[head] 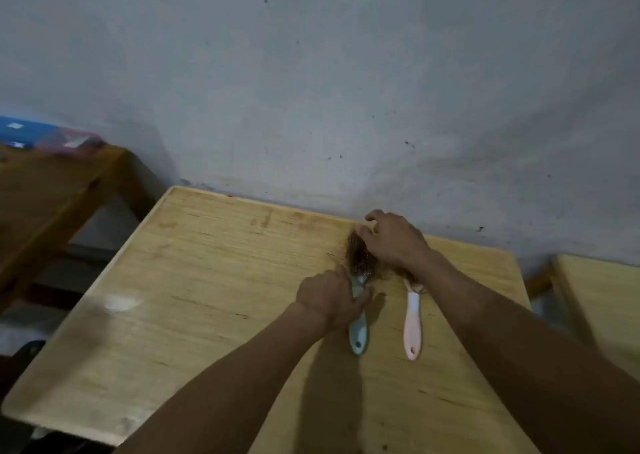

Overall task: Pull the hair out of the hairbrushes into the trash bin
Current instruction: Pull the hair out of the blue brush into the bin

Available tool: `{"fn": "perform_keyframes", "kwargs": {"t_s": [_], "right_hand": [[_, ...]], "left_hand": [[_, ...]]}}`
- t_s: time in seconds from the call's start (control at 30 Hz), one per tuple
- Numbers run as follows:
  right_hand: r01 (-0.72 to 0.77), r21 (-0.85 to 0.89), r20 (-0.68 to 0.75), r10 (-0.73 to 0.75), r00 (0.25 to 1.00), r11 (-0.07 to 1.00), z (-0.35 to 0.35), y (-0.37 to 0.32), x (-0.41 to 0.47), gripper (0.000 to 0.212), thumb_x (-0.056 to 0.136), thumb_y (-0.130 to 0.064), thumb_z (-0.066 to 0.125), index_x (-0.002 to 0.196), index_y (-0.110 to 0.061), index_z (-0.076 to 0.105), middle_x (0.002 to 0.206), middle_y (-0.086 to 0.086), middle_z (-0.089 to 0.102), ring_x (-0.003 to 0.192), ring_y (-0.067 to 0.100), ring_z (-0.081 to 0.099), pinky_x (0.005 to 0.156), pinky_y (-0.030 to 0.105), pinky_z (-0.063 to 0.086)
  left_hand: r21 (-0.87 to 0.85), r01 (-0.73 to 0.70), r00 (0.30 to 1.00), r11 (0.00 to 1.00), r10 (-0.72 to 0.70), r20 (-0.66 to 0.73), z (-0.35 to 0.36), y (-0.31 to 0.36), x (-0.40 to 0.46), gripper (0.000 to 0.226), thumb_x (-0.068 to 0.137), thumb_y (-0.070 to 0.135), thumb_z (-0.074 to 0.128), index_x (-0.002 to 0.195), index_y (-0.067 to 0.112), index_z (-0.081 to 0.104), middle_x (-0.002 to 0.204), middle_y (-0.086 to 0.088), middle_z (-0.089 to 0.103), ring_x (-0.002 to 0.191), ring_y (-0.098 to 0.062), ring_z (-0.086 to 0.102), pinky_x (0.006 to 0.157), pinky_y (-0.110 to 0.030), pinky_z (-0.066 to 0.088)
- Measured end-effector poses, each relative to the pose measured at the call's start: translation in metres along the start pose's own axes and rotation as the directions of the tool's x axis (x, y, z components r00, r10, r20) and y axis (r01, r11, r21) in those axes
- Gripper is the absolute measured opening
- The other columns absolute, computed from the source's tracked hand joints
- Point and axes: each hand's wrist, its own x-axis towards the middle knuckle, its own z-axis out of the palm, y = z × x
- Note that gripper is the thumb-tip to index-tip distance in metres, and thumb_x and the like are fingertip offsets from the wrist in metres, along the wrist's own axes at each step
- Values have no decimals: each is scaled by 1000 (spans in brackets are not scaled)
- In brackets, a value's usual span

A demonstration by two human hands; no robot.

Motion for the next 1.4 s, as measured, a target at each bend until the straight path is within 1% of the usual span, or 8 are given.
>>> {"fn": "perform_keyframes", "kwargs": {"t_s": [0.13, 0.33, 0.47, 0.6, 0.8, 0.97, 1.2, 1.4], "right_hand": [[-66, -64, 50, 70, 996, 996, 6, 5, 19, 72, 96, -72, 43, 144, -19, 52, 146, 13, 56, 127, 37, 57, 103, 46, 48], [-5, -171, 111, 25, 994, 985, 17, 6, 50, 76, 89, -75, 54, 103, -3, 77, 107, 17, 74, 93, 31, 69, 85, 42, 59], [4, -177, 83, 11, 996, 984, 22, 1, 61, 60, 88, -65, 63, 85, -6, 70, 87, 9, 67, 72, 20, 58, 61, 31, 47], [-4, -196, 40, 12, 999, 981, 26, -10, 60, 55, 90, -63, 60, 67, -14, 52, 72, 3, 51, 62, 18, 47, 55, 31, 37], [6, -143, -20, -9, 1000, 990, 11, -50, 26, 52, 88, -57, 63, 72, -8, 63, 76, 10, 68, 59, 24, 68, 58, 29, 55], [60, -90, -35, -63, 997, 994, -3, -94, -8, 48, 89, -52, 63, 82, -5, 66, 80, 13, 75, 54, 24, 74, 54, 27, 56], [162, -2, 71, -161, 984, 987, 7, -160, -46, 70, 91, -70, 58, 108, -2, 70, 97, 11, 75, 68, 23, 78, 58, 29, 61], [200, 233, 230, -253, 940, 952, 35, -201, -83, 96, 90, -85, 26, 146, -12, 55, 134, 8, 62, 86, 24, 78, 72, 36, 64]], "left_hand": [[49, -5, 1000, 999, 6, -15, 12, 1, 12, 76, 88, 76, 36, 115, 9, 58, 114, -15, 66, 101, -33, 63, 74, -36, 36], [154, -105, 992, 982, 115, -57, 20, -5, 26, 57, 87, 69, 49, 101, 15, 62, 99, -9, 64, 90, -29, 62, 69, -32, 37], [109, -114, 977, 988, 131, -167, 28, -9, 28, 44, 87, 62, 54, 85, 18, 50, 86, -3, 49, 77, -23, 48, 68, -33, 37], [12, -158, 955, 987, 156, -253, 35, -19, 21, 38, 89, 54, 56, 85, 16, 53, 84, -2, 53, 75, -23, 53, 67, -33, 41], [-375, -159, 963, 913, 58, -265, 35, -47, -8, 26, 87, 40, 62, 81, 14, 60, 78, -2, 62, 74, -22, 62, 57, -29, 42], [-879, -12, 988, 476, -131, -85, 15, -73, -43, 15, 86, 21, 59, 92, 9, 54, 85, -13, 62, 66, -24, 63, 60, -36, 54], [-925, -1, 945, 381, -303, -126, -1, -119, -106, 65, 83, 73, 43, 89, 12, 63, 62, -1, 48, 53, -22, 47, 55, -33, 36], [-938, -45, 873, 345, -444, -205, 5, -175, -160, 65, 87, 70, 49, 93, 9, 69, 53, 3, 50, 46, -18, 48, 49, -29, 36]]}}
